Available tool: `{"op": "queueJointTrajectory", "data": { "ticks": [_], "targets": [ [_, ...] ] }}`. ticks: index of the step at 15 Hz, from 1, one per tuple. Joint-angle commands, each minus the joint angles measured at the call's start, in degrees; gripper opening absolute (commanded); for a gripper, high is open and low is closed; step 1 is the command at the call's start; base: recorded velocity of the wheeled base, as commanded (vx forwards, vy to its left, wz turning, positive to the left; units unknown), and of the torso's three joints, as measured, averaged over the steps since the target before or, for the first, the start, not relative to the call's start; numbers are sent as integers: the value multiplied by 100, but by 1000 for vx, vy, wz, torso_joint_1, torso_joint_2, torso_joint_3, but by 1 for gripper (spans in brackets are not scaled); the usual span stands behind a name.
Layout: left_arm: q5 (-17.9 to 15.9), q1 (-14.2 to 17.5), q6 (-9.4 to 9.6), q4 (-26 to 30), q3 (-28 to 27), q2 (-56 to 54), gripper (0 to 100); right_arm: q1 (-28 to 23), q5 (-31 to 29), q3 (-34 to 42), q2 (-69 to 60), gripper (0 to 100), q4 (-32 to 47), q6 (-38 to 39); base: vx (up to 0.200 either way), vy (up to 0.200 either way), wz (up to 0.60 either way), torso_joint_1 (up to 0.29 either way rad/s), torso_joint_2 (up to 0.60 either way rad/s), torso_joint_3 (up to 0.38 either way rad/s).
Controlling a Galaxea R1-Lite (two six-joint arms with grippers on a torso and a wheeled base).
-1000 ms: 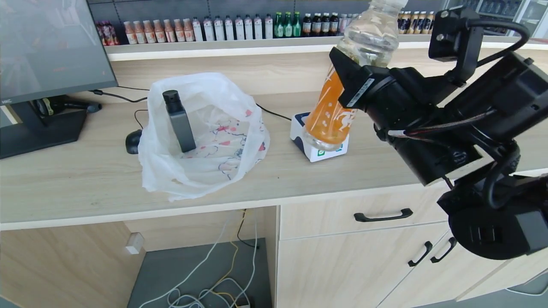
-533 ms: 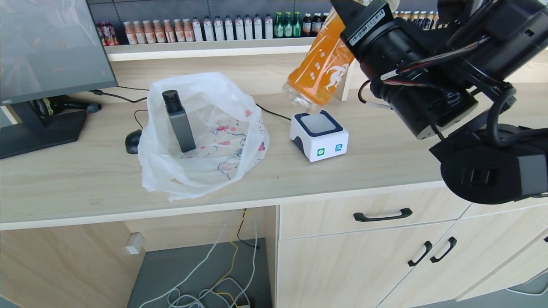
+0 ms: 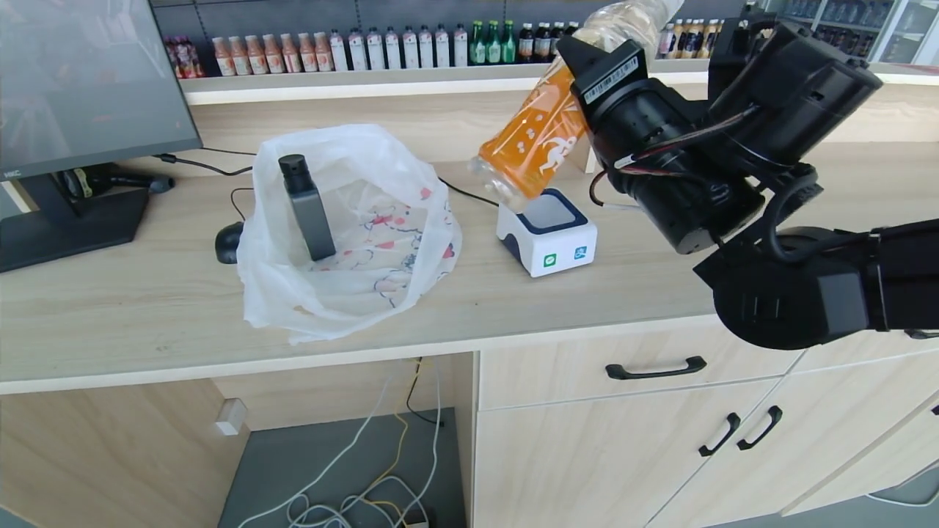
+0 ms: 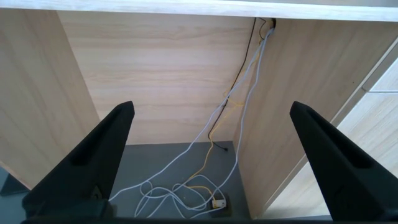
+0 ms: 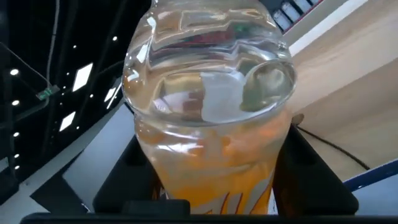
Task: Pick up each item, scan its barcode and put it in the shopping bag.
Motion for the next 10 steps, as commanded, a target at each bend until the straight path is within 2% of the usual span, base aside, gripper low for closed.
{"op": "queueJointTrajectory", "data": {
  "ticks": [1, 5, 10],
  "targets": [
    [-7, 0, -1, -2, 0, -2, 100, -175, -6, -164, 233, 0, 73, 127, 0, 0, 0, 0, 0, 0],
    [-7, 0, -1, -2, 0, -2, 100, -473, -32, -709, 532, 0, 548, 743, 0, 0, 0, 0, 0, 0],
    [1, 0, -1, -2, 0, -2, 100, -816, -32, -814, 822, 0, 671, 1235, 0, 0, 0, 0, 0, 0]
  ]
}}
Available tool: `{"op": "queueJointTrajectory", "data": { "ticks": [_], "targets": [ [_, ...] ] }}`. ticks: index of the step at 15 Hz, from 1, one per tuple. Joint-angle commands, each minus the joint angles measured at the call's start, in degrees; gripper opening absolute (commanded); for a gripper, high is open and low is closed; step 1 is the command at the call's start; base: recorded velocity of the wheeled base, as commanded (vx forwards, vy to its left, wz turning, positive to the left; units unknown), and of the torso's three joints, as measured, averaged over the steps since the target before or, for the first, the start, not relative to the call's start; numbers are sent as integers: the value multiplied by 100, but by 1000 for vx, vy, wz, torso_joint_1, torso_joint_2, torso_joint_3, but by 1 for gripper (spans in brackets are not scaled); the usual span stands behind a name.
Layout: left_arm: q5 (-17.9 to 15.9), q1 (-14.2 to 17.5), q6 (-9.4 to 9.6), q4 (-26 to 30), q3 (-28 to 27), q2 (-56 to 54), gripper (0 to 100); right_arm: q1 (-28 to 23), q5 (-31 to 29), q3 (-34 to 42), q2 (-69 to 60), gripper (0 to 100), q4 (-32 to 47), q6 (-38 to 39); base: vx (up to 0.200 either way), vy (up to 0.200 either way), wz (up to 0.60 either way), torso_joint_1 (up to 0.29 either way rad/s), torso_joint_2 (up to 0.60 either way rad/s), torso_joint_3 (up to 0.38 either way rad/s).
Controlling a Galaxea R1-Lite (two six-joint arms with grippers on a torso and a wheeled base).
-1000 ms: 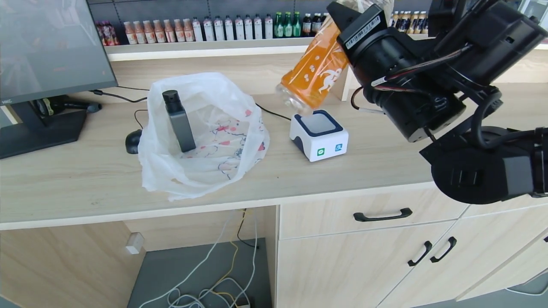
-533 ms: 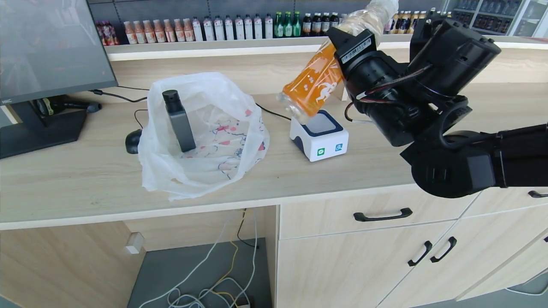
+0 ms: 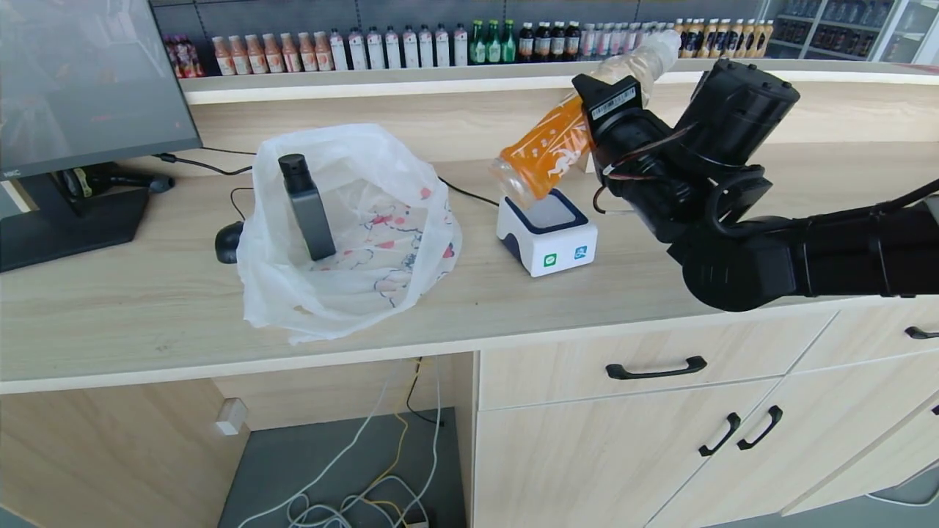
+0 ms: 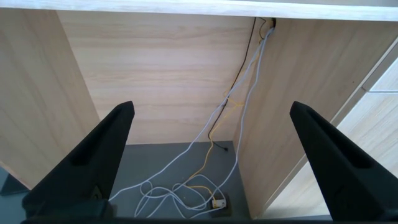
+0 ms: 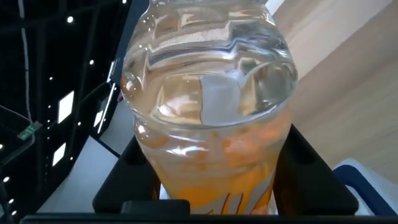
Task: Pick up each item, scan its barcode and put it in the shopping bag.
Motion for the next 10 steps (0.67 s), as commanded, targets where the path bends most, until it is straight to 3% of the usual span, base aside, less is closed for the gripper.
{"op": "queueJointTrajectory", "data": {
  "ticks": [1, 10],
  "targets": [
    [6, 0, -1, -4, 0, -2, 100, -187, 1, -10, 153, 0, -5, 139, 0, 0, 0, 0, 0, 0],
    [6, 0, -1, -4, 0, -2, 100, -239, 10, -10, 276, 0, -13, 429, 0, 0, 0, 0, 0, 0]
  ]
}}
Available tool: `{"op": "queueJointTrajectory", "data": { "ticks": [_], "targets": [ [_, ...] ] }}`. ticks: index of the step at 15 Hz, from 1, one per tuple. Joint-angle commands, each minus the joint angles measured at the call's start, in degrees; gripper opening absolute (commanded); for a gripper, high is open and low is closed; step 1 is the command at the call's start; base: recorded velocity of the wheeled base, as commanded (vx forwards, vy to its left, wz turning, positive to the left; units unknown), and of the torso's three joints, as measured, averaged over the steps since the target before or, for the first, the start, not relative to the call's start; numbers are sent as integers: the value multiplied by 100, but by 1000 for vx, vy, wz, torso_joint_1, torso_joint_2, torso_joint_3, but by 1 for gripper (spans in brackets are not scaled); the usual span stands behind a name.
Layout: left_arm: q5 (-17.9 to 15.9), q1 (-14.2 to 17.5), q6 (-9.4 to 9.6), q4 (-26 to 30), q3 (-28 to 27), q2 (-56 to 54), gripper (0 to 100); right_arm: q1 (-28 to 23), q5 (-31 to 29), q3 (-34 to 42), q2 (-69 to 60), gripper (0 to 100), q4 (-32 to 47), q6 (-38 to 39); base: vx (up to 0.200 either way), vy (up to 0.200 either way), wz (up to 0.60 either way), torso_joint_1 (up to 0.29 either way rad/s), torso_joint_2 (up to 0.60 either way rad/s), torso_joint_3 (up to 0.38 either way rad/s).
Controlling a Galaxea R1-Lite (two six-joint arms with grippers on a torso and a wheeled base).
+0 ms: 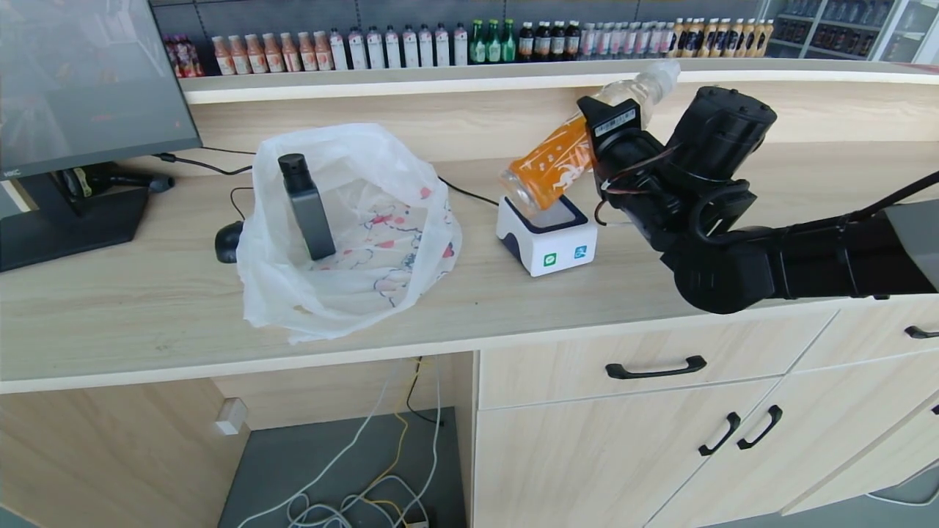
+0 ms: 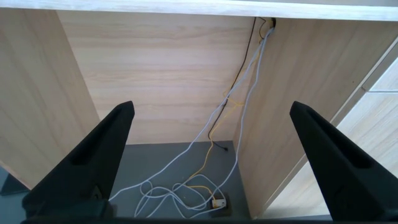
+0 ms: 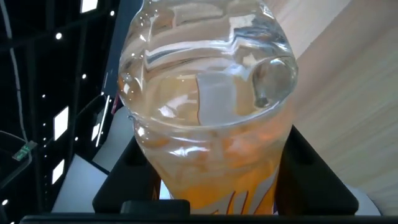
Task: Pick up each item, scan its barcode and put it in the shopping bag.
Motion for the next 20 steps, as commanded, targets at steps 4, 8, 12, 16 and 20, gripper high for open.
{"op": "queueJointTrajectory", "data": {
  "ticks": [4, 8, 12, 16, 20],
  "targets": [
    [4, 0, -1, -2, 0, -2, 100, 86, 7, -16, 16, 0, 0, -6, 0, 0, 0, 0, 0, 0],
    [4, 0, -1, -2, 0, -2, 100, 78, 25, -8, 43, 0, 0, -6, 0, 0, 0, 0, 0, 0],
    [4, 0, -1, -2, 0, -2, 100, 60, 34, -8, 51, 0, 0, -6, 0, 0, 0, 0, 0, 0],
    [4, 0, -1, -2, 0, -2, 100, 42, 34, 10, 43, 0, 0, -15, 0, 0, 0, 0, 0, 0],
    [4, 0, -1, -2, 0, -2, 100, 34, 34, -16, -63, 0, 9, -94, 0, 0, 0, 0, 0, 0]
  ]
}}
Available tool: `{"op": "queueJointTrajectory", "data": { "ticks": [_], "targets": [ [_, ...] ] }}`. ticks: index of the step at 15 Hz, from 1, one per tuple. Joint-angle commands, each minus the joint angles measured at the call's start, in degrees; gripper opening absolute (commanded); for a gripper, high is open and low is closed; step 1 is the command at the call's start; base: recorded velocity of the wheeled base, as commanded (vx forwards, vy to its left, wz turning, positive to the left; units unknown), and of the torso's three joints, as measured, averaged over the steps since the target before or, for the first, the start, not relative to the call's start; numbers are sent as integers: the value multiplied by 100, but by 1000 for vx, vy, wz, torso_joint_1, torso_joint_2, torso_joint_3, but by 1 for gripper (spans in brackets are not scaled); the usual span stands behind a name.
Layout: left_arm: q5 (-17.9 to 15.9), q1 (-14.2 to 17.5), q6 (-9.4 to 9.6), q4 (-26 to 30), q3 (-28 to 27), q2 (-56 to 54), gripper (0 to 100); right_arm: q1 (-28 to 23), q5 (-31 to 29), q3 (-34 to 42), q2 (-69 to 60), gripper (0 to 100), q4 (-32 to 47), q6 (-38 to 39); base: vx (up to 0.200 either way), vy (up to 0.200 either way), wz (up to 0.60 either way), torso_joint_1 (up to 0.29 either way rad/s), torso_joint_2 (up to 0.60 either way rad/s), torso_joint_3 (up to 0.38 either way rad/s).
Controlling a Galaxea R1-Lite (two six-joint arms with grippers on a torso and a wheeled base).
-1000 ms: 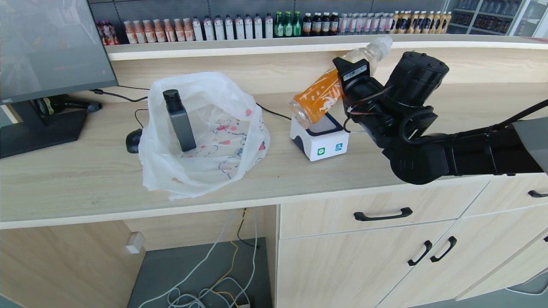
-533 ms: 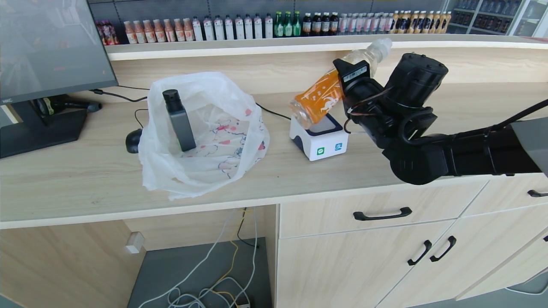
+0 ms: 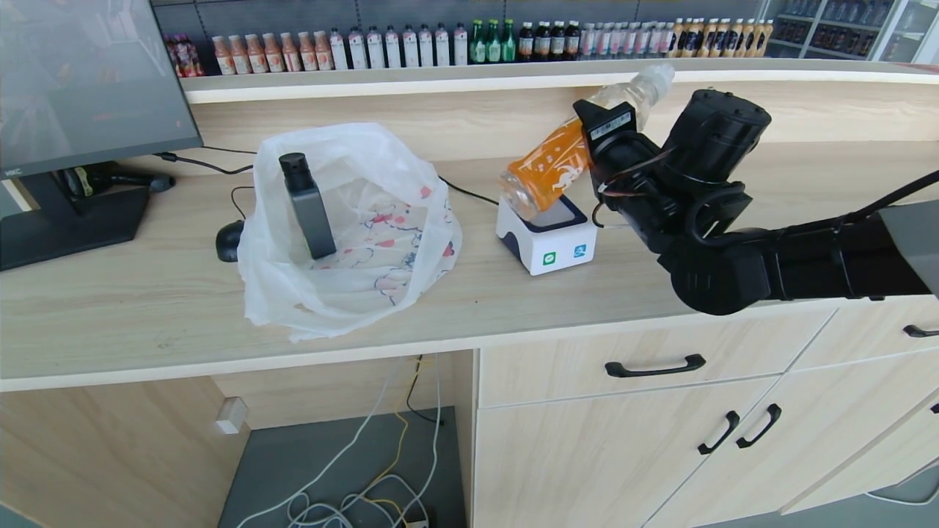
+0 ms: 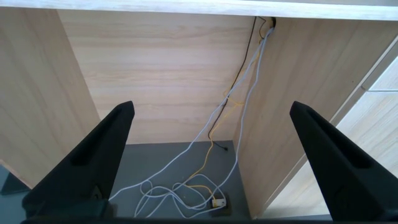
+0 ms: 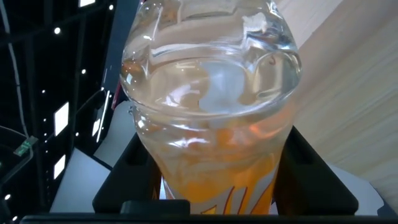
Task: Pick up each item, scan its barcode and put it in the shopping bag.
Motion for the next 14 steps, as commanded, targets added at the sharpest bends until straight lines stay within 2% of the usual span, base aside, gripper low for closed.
{"op": "queueJointTrajectory", "data": {
  "ticks": [1, 6, 10, 13, 14],
  "targets": [
    [4, 0, -1, -2, 0, -2, 100, 10, 1, 3, -135, 0, -9, -66, 0, 0, 0, 0, 0, 0],
    [4, 0, -1, -2, 0, -2, 100, 1, 54, 47, -539, 0, 8, -988, 0, 0, 0, 0, 0, 0],
    [4, 0, -1, -2, 0, -2, 100, 159, -34, 249, -1128, 0, 8, -2773, 0, 0, 0, 0, 0, 0],
    [4, 0, -1, -2, 0, -2, 100, 581, -70, 777, -1594, 0, -62, -4144, 0, 0, 0, 0, 0, 0],
    [4, 0, -1, -2, 0, -2, 100, 651, -61, 1058, -1752, 0, -176, -4944, 0, 0, 0, 0, 0, 0]
  ]
}}
